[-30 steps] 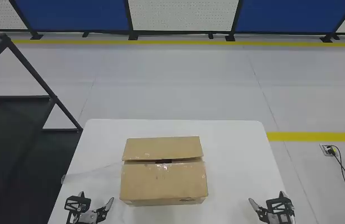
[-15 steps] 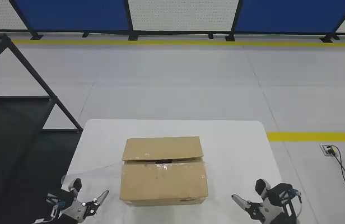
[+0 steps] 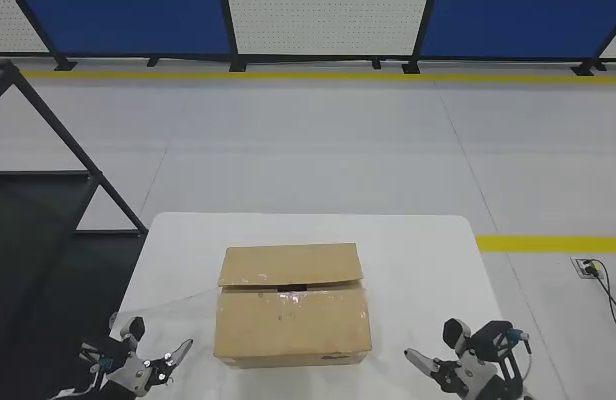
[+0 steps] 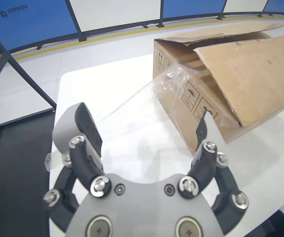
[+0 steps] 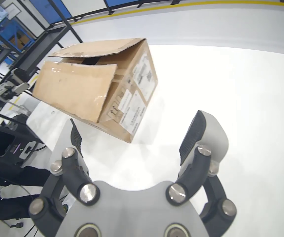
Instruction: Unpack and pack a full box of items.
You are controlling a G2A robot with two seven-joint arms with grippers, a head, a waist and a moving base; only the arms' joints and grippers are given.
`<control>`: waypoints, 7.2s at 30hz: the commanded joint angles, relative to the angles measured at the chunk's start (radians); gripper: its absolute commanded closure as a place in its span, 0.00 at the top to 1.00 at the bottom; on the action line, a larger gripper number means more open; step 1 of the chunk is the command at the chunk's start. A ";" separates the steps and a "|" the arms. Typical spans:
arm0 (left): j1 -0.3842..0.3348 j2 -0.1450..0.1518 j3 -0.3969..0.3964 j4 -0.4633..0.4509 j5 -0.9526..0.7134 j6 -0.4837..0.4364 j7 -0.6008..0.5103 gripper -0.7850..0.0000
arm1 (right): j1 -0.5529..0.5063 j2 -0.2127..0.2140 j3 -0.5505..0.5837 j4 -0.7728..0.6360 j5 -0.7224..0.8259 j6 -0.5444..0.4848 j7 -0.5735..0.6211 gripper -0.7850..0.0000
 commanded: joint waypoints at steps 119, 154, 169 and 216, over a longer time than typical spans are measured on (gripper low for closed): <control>-0.215 0.029 0.070 0.026 -0.531 -0.169 -0.325 1.00 | 0.557 0.186 -0.528 0.340 0.883 -0.284 0.703 1.00; -0.181 0.037 0.021 -0.006 -0.547 -0.179 -0.277 1.00 | 0.783 0.135 -0.564 0.558 1.136 0.317 0.302 1.00; -0.177 0.041 -0.001 0.007 -0.556 -0.190 -0.262 1.00 | 0.908 0.080 -0.645 0.667 1.169 0.294 0.192 1.00; -0.083 0.042 -0.055 -0.015 -0.561 -0.205 -0.199 1.00 | 1.298 -0.167 -0.919 1.177 1.223 0.363 -0.260 1.00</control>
